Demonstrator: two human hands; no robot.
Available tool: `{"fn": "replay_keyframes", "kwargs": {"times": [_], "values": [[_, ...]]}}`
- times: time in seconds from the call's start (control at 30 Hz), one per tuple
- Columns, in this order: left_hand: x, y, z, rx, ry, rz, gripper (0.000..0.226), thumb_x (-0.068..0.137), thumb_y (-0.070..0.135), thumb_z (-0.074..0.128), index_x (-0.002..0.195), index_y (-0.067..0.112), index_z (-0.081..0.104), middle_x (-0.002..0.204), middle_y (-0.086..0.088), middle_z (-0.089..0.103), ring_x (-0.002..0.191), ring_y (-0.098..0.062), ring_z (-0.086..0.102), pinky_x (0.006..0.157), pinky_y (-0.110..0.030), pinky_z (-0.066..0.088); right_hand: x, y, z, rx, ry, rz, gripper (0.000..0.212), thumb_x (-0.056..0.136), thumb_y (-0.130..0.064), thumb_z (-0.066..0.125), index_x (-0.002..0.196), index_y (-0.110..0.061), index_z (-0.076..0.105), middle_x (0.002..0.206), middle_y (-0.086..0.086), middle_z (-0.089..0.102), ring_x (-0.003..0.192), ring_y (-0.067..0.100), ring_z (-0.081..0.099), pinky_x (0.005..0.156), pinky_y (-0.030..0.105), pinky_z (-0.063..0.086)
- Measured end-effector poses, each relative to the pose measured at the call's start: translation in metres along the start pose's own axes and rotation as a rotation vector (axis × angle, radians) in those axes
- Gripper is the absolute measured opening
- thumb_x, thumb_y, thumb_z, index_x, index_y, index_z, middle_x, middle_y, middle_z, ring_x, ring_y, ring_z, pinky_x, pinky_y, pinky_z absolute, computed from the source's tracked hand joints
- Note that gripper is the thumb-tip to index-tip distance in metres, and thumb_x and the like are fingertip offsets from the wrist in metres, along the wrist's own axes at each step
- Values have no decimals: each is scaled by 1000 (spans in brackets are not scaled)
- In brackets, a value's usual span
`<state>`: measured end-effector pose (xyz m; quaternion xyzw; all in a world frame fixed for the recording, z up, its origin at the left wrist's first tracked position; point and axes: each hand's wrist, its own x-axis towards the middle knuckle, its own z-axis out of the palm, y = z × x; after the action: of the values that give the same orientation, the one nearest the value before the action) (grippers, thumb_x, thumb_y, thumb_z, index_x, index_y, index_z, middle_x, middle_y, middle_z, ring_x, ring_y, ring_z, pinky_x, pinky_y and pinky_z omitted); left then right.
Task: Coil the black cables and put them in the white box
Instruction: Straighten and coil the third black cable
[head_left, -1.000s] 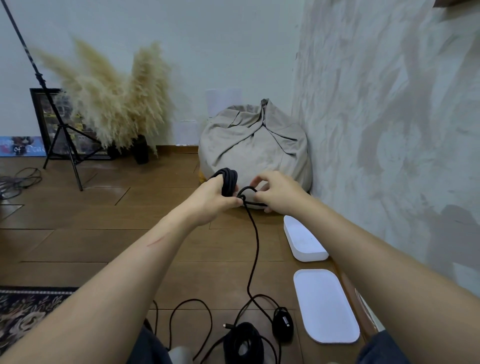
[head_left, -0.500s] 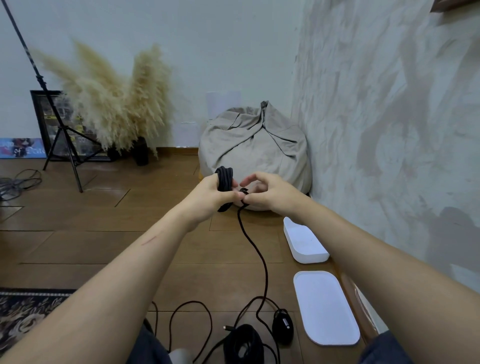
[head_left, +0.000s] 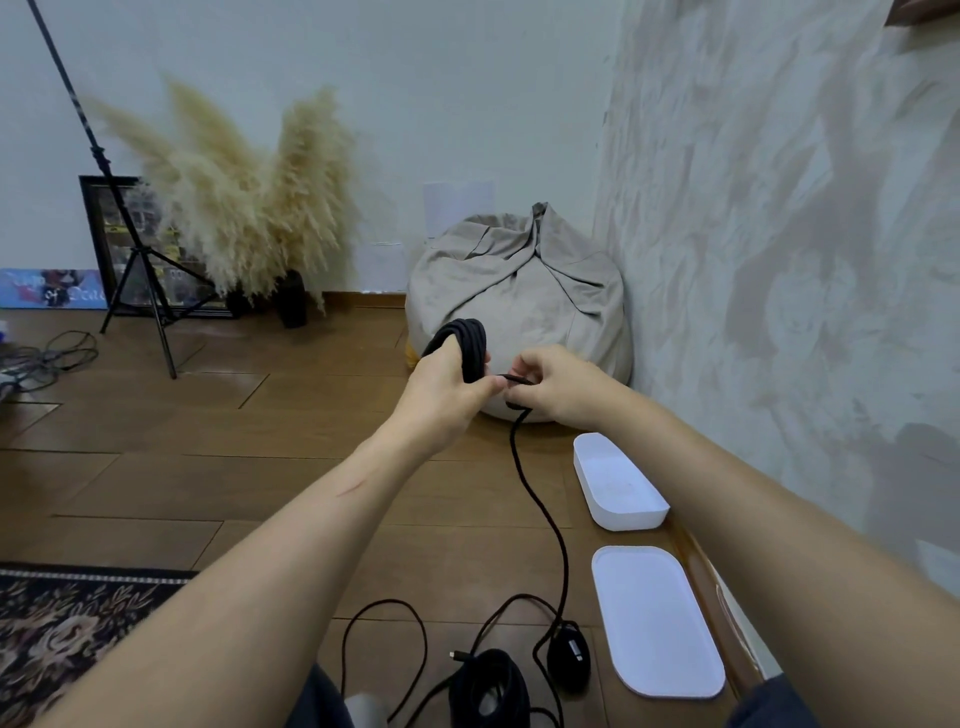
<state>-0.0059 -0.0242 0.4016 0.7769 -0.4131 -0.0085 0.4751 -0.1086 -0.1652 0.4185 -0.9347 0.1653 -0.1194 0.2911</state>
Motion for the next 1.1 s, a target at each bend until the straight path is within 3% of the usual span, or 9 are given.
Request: {"fn": "replay_keyframes", "kwargs": {"times": [0.13, 0.33, 0.47, 0.57, 0.7, 0.8, 0.93, 1.0, 1.1], "values": [[-1, 2, 4, 10, 38, -34, 28, 92, 28, 73, 110, 12, 57, 108, 4, 65, 101, -15, 61, 85, -33, 49, -1, 2, -2, -335, 135, -81, 15, 90, -32, 65, 104, -29, 62, 108, -8, 46, 119, 21, 39, 107, 49, 34], [0, 3, 6, 1, 81, -70, 26, 94, 30, 69, 108, 13, 55, 101, 8, 62, 97, -15, 60, 77, -32, 46, -2, 6, 0, -328, 318, -189, 30, 88, -17, 64, 116, -21, 56, 140, 1, 35, 112, 20, 46, 84, 38, 46], [2, 3, 3, -7, 104, -82, 25, 93, 31, 69, 105, 13, 57, 96, 5, 63, 92, -17, 60, 72, -33, 45, -6, -2, -3, -482, 394, -83, 15, 91, -26, 55, 104, -18, 58, 102, 5, 61, 93, 30, 56, 68, 35, 39], [4, 0, 2, -1, 106, -97, 23, 93, 31, 70, 105, 15, 58, 96, 5, 64, 92, -16, 60, 71, -31, 44, -6, -5, 0, -360, 300, 13, 17, 92, -27, 52, 93, -16, 64, 86, 5, 69, 86, 31, 63, 72, 38, 50], [6, -4, 2, 73, 86, -129, 29, 93, 34, 69, 105, 11, 56, 99, -2, 64, 91, -20, 60, 72, -35, 49, -1, -7, 5, -106, 181, 121, 12, 89, -18, 54, 98, -15, 62, 94, 8, 70, 93, 31, 65, 81, 39, 52], [4, -2, 10, 120, 41, -115, 30, 94, 34, 68, 103, 9, 53, 97, -3, 63, 89, -20, 60, 62, -30, 43, 2, -2, 11, -263, 135, 166, 11, 92, -14, 48, 102, -18, 52, 104, 10, 64, 97, 34, 58, 76, 36, 44], [6, -5, 11, 124, 5, -160, 32, 96, 35, 66, 105, 6, 53, 103, -9, 64, 93, -26, 63, 77, -43, 53, -1, 4, 11, -431, 191, 212, 12, 93, -8, 45, 104, -12, 47, 100, 8, 50, 89, 35, 47, 73, 38, 38], [8, -11, 5, 86, 12, -212, 38, 95, 36, 66, 110, 2, 54, 110, -16, 65, 101, -33, 63, 85, -49, 53, -2, 9, 6, -302, 244, 219, 10, 92, -4, 44, 95, -13, 48, 92, 5, 52, 83, 32, 49, 70, 37, 40], [9, -20, 0, 42, 20, -249, 37, 95, 36, 66, 104, 2, 53, 105, -13, 64, 93, -30, 61, 81, -44, 52, -3, 11, 5, 264, 259, 226, 21, 90, 4, 46, 84, -13, 57, 80, 3, 65, 71, 23, 64, 69, 42, 58]]}}
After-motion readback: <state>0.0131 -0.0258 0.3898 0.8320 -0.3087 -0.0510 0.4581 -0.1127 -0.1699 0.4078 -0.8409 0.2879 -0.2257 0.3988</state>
